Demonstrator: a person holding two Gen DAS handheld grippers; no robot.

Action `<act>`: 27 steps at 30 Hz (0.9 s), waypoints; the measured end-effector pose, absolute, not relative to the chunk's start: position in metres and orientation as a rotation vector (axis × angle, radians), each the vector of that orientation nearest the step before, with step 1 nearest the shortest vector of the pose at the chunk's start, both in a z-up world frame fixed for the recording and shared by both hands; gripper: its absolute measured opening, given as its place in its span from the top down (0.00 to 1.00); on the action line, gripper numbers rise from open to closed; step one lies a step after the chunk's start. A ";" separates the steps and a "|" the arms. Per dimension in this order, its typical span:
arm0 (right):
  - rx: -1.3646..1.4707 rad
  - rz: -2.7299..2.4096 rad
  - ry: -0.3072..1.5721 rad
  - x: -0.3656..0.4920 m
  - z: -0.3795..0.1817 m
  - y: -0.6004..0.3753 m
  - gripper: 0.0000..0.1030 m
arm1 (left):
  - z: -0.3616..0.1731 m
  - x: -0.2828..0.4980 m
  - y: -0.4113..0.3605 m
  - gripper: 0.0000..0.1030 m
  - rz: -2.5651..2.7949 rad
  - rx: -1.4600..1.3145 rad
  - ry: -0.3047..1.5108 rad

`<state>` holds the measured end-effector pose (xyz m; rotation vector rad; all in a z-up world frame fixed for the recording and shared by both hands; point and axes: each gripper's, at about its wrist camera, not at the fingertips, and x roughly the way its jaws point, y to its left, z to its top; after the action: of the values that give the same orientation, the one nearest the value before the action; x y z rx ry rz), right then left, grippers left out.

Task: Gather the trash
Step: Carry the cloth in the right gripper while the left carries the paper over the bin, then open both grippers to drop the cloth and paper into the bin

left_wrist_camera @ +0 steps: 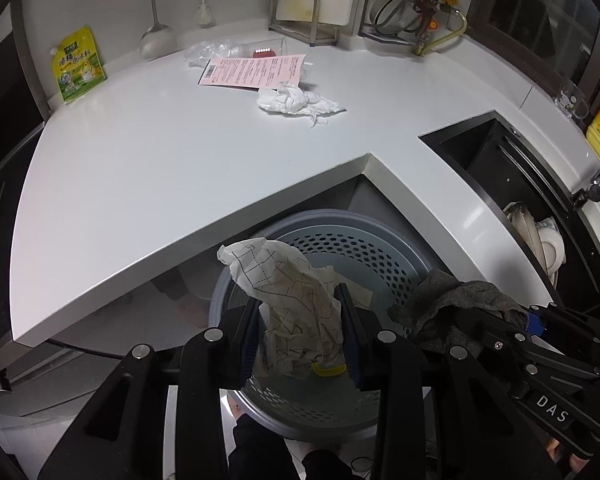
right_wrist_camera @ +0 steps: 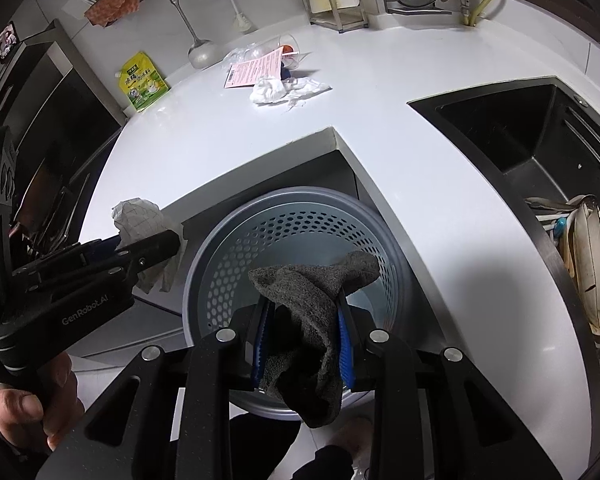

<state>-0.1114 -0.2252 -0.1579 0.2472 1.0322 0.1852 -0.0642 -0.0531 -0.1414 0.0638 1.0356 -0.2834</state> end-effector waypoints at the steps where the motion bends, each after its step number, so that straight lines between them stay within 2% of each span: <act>1: 0.246 0.186 1.034 -0.111 -0.158 -0.225 0.74 | -0.141 -0.065 -0.053 0.66 -0.283 0.064 1.039; 12: 0.285 0.193 1.093 -0.105 -0.173 -0.226 0.73 | -0.151 -0.064 -0.049 0.65 -0.288 0.062 1.100; 19: 0.288 0.195 1.100 -0.103 -0.175 -0.224 0.72 | -0.149 -0.064 -0.045 0.57 -0.280 0.060 1.102; 22: 0.286 0.193 1.095 -0.102 -0.173 -0.223 0.60 | -0.148 -0.065 -0.042 0.51 -0.273 0.054 1.098; 23: 0.289 0.190 1.085 -0.103 -0.171 -0.223 0.49 | -0.148 -0.065 -0.041 0.50 -0.270 0.052 1.097; 24: 0.291 0.188 1.076 -0.103 -0.170 -0.223 0.43 | -0.147 -0.065 -0.040 0.46 -0.269 0.050 1.097; 27: 0.288 0.187 1.064 -0.103 -0.166 -0.223 0.43 | -0.146 -0.065 -0.036 0.36 -0.260 0.037 1.094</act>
<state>-0.1035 -0.2233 -0.1660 0.2878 1.0640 0.1867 -0.0650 -0.0362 -0.1456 0.0370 1.0939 -0.2602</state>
